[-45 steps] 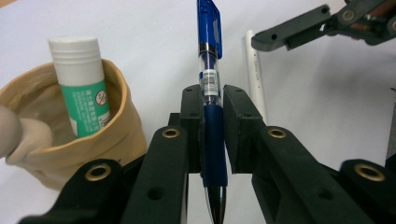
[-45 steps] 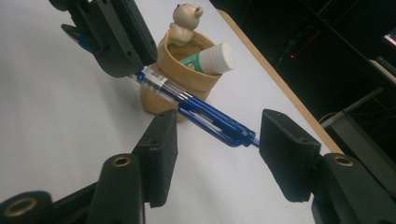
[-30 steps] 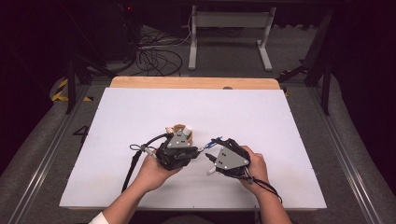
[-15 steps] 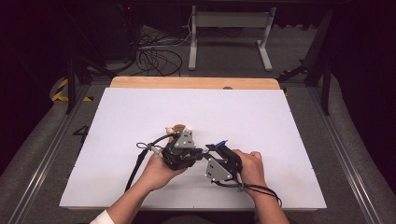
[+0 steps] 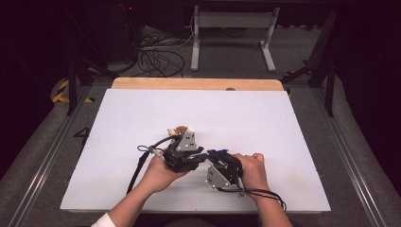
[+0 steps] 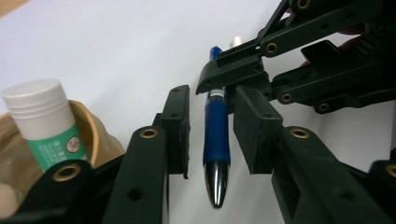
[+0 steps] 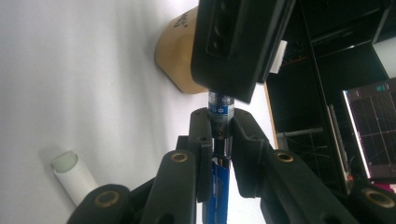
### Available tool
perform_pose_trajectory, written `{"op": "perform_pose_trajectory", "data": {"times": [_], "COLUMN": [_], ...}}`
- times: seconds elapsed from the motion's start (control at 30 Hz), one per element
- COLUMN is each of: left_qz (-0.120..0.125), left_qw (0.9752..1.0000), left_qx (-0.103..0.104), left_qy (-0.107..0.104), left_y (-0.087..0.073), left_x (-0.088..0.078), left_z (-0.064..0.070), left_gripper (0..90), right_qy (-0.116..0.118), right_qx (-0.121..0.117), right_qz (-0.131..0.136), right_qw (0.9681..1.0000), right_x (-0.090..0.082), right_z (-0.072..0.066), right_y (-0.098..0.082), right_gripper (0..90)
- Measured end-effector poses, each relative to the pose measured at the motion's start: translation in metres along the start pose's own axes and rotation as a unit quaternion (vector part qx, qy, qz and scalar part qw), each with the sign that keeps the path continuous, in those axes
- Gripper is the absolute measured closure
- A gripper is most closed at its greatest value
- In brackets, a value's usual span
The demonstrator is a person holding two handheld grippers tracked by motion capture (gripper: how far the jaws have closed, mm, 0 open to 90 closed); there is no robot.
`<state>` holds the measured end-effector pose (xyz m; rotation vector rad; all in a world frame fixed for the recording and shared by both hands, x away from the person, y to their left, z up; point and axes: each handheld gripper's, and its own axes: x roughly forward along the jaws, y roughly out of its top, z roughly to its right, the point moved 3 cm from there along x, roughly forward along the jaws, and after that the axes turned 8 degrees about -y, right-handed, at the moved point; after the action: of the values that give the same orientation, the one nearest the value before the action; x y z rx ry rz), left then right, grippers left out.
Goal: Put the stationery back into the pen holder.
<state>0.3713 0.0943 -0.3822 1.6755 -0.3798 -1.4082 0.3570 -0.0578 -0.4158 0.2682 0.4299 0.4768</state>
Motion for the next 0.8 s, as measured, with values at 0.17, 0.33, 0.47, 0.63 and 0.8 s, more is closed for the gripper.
{"op": "perform_pose_trajectory", "data": {"times": [0.17, 0.33, 0.47, 0.63, 0.8], "left_qz": [0.015, 0.025, 0.026, 0.030, 0.032], "left_qw": [0.9999, 0.9996, 0.9995, 0.9990, 0.9986], "left_qx": [-0.002, -0.002, -0.007, -0.008, -0.013], "left_qy": [0.006, 0.012, 0.015, 0.031, 0.039], "left_y": [-0.003, -0.012, -0.020, -0.030, -0.039], "left_x": [-0.007, -0.016, -0.021, -0.031, -0.040], "left_z": [-0.002, -0.006, -0.007, -0.011, -0.016], "left_gripper": [56.6, 50.3, 46.4, 40.8, 37.1], "right_qy": [-0.016, -0.022, -0.027, -0.026, -0.019], "right_qx": [0.043, 0.090, 0.134, 0.188, 0.244], "right_qz": [-0.007, -0.010, -0.006, 0.005, 0.024], "right_qw": [0.9989, 0.9957, 0.9906, 0.9819, 0.9693], "right_x": [0.002, 0.002, 0.003, 0.003, 0.002], "right_z": [0.004, 0.009, 0.012, 0.018, 0.024], "right_y": [-0.004, -0.009, -0.011, -0.012, -0.013], "right_gripper": [80.1, 80.1, 80.1, 80.0, 80.0]}}
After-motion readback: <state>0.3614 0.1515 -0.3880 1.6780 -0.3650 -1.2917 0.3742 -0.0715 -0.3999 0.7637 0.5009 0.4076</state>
